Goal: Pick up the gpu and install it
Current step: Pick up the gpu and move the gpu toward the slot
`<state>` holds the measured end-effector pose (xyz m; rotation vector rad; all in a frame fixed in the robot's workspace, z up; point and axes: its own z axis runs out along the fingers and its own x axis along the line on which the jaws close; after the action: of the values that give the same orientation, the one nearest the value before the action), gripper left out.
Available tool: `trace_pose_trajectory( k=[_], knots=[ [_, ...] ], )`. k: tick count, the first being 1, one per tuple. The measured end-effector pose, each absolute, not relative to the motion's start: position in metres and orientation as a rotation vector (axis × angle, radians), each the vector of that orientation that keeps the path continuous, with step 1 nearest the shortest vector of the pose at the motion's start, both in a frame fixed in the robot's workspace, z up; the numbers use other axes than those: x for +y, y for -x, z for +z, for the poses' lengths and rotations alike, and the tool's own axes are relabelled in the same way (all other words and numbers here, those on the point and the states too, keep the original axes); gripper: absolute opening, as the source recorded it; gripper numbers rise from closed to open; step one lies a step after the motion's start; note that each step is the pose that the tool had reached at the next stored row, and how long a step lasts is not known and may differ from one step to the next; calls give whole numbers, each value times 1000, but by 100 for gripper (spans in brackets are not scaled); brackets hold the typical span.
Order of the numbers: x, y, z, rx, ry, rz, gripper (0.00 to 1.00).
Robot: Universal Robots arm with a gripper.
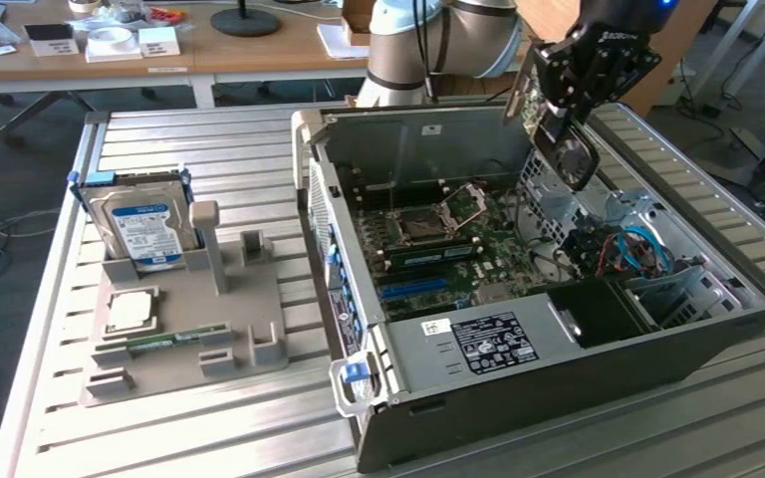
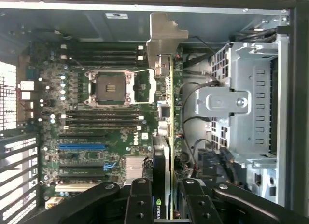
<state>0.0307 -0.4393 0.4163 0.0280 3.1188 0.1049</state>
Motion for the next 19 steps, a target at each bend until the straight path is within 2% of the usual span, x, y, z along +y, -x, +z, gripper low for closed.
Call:
trace_pose_trajectory(
  k=[7,19],
  knots=[
    [-439,-33,415,3119,-28,105,26],
    [-439,-41,395,3119,-28,105,26]
  ],
)
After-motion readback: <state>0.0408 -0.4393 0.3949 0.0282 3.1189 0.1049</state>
